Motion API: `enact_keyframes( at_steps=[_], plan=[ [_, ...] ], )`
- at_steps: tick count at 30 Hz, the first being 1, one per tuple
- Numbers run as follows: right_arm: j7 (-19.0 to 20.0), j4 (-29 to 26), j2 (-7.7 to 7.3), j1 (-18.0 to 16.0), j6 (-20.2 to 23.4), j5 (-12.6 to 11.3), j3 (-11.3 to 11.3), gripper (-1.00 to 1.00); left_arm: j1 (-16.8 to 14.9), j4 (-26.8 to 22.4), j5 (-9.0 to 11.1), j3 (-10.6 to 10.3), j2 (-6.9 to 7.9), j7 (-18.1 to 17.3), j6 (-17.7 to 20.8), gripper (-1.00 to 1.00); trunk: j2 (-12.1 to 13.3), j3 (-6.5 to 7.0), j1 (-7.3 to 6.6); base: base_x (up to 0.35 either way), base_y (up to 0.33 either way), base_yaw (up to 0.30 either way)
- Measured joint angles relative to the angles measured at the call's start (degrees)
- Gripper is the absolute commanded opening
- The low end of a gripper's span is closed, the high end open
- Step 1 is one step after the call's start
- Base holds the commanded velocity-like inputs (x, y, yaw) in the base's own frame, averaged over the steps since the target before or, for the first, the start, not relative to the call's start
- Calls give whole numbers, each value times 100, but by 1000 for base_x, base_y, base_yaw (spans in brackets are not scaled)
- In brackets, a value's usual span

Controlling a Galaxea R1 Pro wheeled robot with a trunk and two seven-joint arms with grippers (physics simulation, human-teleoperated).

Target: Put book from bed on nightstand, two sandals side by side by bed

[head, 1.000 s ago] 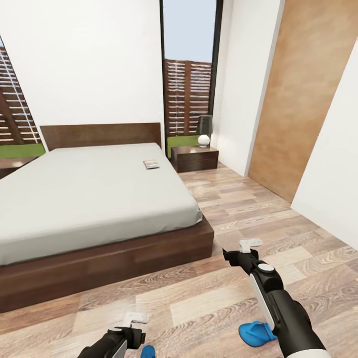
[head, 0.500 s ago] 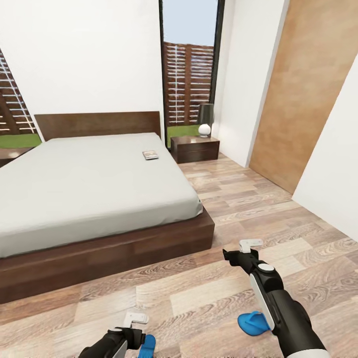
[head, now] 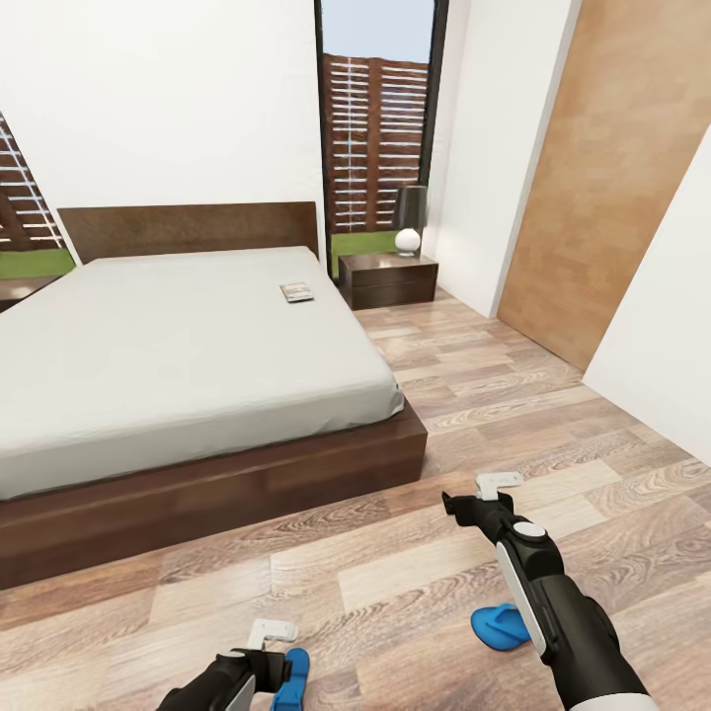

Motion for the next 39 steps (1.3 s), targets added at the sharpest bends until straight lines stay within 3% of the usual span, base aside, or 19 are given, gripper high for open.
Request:
enact_keyframes(
  at_steps=[39],
  plan=[
    [-16, -30, 0, 3, 16, 11, 13, 100, 2, -29, 20, 8, -2, 14, -68, 100, 0, 0, 0, 0, -29, 0]
  ],
)
